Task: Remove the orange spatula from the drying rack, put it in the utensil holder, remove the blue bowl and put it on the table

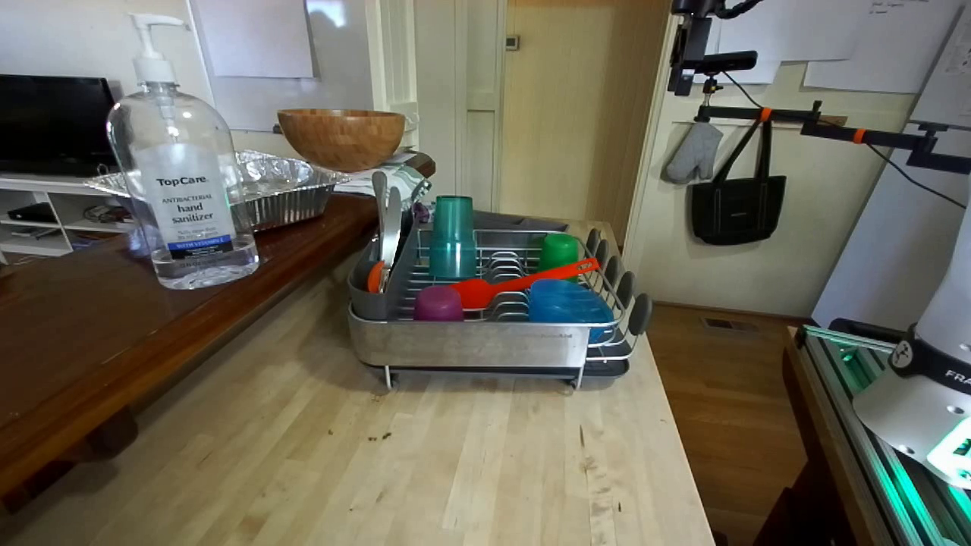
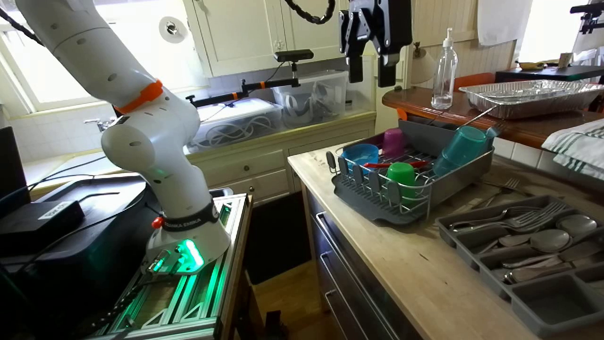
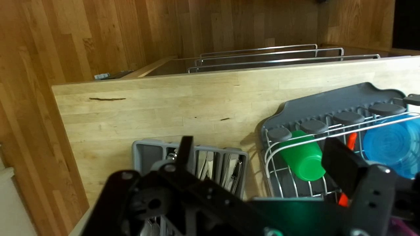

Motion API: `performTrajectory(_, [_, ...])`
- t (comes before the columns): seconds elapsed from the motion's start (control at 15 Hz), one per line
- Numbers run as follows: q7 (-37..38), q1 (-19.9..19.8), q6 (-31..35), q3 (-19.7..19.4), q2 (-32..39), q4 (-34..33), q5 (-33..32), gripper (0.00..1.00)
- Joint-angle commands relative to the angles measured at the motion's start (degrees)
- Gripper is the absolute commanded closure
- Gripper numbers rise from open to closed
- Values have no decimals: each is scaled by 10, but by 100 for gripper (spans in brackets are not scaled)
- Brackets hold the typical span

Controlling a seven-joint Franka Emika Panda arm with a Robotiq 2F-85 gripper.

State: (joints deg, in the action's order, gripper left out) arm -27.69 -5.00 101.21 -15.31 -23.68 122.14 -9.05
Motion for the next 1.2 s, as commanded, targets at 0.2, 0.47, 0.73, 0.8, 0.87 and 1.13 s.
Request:
performTrajectory(0.2, [6,6,53,22,46,1,-2,0])
performTrajectory(0.47, [12,5,50,45,51,-1,-10,0])
performTrajectory(0.73, [22,9,51,60,60,-3,-17,0])
performTrajectory(0.8, [21,14,67,63,60,0,-9,0])
performTrajectory(0.87, [30,19,73,67,69,-5,0,0])
performTrajectory(1.13, [53,52,139,99,119,-26,48,0])
